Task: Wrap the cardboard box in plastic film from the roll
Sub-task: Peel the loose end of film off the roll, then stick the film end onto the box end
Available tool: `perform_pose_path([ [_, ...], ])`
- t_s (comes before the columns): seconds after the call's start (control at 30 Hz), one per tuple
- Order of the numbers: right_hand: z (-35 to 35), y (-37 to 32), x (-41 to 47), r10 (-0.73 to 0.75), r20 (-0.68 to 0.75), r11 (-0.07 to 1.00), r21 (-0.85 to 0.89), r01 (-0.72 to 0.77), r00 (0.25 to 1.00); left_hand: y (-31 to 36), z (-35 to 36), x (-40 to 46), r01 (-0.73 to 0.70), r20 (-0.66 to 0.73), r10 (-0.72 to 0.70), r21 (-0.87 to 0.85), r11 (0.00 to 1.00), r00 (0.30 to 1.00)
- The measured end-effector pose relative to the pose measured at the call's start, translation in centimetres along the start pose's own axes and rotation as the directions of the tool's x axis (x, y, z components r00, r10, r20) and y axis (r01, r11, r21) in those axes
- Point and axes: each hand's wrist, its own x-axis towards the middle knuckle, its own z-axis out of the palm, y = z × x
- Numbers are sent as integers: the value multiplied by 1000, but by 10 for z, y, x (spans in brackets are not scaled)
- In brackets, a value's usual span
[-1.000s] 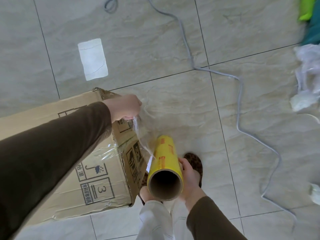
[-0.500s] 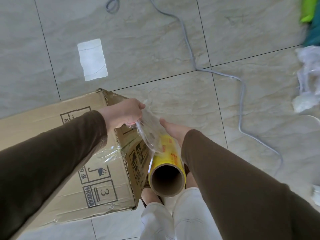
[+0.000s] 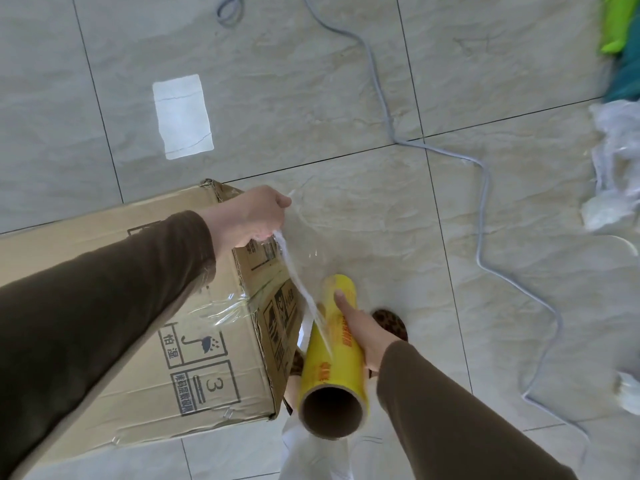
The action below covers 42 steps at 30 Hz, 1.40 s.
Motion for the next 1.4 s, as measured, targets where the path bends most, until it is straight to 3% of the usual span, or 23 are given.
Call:
perform_pose_path([
  [0.07, -20, 17, -4, 10, 95, 981, 192, -28, 995, 6, -15, 6, -15, -33, 15, -5, 1000, 999],
  [0.1, -27, 28, -3, 33, 74, 967, 249, -50, 997, 11, -27, 10, -14, -56, 13, -15, 1000, 998],
  [0.23, -38, 59, 6, 39, -150, 910, 414, 27, 988, 27, -82, 16, 39, -108, -59, -179, 983, 992],
  [0.37, -26, 58, -15, 24, -189, 903, 426, 60, 982, 23, -97, 14, 32, -100, -55, -215, 976, 993],
  [0.43, -19, 52, -32, -3, -252, 939, 333, 89, 968, 21, -97, 18, -6, -136, -23, -207, 978, 990],
  [0.5, -14, 36, -56, -32, -194, 964, 254, 82, 980, 22, -100, 22, -24, -165, -13, -216, 976, 986],
  [0.57, -13, 22, -76, -188, -86, 928, 312, 206, 978, 21, -103, 22, -16, -158, -19, -215, 976, 987],
  [0.63, 1, -4, -105, -114, -102, 915, 377, 144, 988, 17, -104, 21, 5, -131, -34, -220, 975, 991],
  [0.73, 5, 5, -74, -15, -55, 921, 389, 35, 998, 9, -100, 19, 13, -97, -36, -229, 973, 995],
  [0.87, 6, 1, -36, 59, 87, 955, 287, -82, 994, 5, -100, 21, -34, -73, 17, -241, 970, 997],
  [0.93, 3, -10, -14, 74, 85, 975, 205, -90, 994, 5, -103, 23, -57, -48, 47, -240, 969, 998],
  [1.0, 2, -26, 8, -28, -83, 999, 26, 30, 996, 6, -106, 28, -69, -14, 67, -235, 970, 998],
  [1.07, 10, -58, 24, -241, -167, 966, -136, 220, 956, 4, -106, 31, -87, 7, 92, -237, 968, 996],
  [1.13, 31, -99, 37, -457, -108, 888, -118, 445, 883, 1, -107, 36, -107, 4, 111, -243, 964, 994],
  [1.2, 58, -136, 47, -538, -13, 841, 50, 538, 843, -2, -107, 39, -129, -1, 133, -251, 959, 991],
  [1.3, 91, -177, 61, -503, 145, 839, 321, 440, 852, -5, -109, 43, -132, -1, 138, -289, 948, 990],
  [1.4, 105, -197, 74, -441, 338, 869, 391, 302, 832, -9, -111, 44, -116, 10, 126, -313, 943, 992],
])
